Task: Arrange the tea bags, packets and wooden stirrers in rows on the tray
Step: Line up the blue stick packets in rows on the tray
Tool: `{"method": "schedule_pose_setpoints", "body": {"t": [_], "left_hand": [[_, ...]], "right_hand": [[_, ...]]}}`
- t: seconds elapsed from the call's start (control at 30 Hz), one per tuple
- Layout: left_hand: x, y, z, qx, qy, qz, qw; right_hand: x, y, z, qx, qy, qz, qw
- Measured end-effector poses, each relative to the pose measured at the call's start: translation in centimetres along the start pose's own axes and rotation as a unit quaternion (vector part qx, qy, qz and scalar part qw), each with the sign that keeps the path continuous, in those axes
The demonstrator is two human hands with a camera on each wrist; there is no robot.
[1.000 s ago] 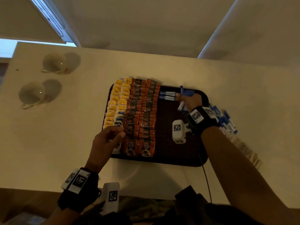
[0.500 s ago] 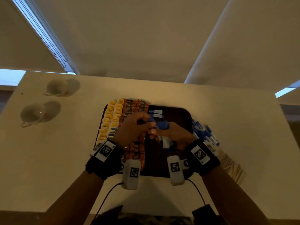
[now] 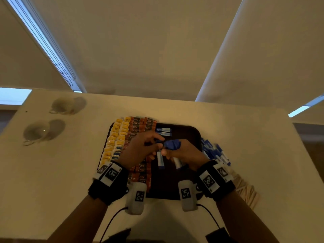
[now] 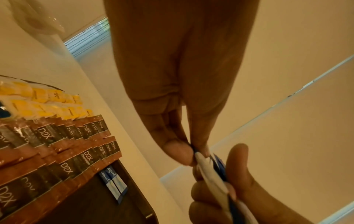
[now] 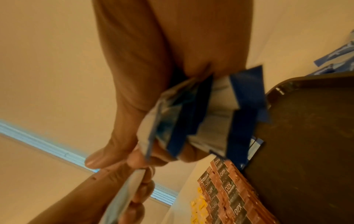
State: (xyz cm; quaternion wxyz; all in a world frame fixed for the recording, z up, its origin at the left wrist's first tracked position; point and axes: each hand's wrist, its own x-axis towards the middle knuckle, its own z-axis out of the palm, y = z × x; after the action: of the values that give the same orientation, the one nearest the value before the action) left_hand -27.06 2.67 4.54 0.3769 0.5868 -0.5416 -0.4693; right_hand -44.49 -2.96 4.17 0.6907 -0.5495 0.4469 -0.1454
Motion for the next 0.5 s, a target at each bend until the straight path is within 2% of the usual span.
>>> {"method": "schedule_pose_setpoints", "body": {"t": [0.17,0.37,0.5], "left_hand": [[0.0,0.5,0.1,-0.030,0.005,0.004,1.000],[0.2,-0.4,0.1,0.014,-0.013,-0.015,1.000],[-0.2,-0.7,-0.1,0.003,0.037,-0.018,0.999]], "right_hand": [[0.0,-0.7,0.3,-0.035,-0.029,-0.007,0.999],[-0.5,-0.7,0.7,-0.057,-0.024,-0.016,0.998],[-1.5,0.0,-0.1,0.009,0.016,-0.005,1.000]]}}
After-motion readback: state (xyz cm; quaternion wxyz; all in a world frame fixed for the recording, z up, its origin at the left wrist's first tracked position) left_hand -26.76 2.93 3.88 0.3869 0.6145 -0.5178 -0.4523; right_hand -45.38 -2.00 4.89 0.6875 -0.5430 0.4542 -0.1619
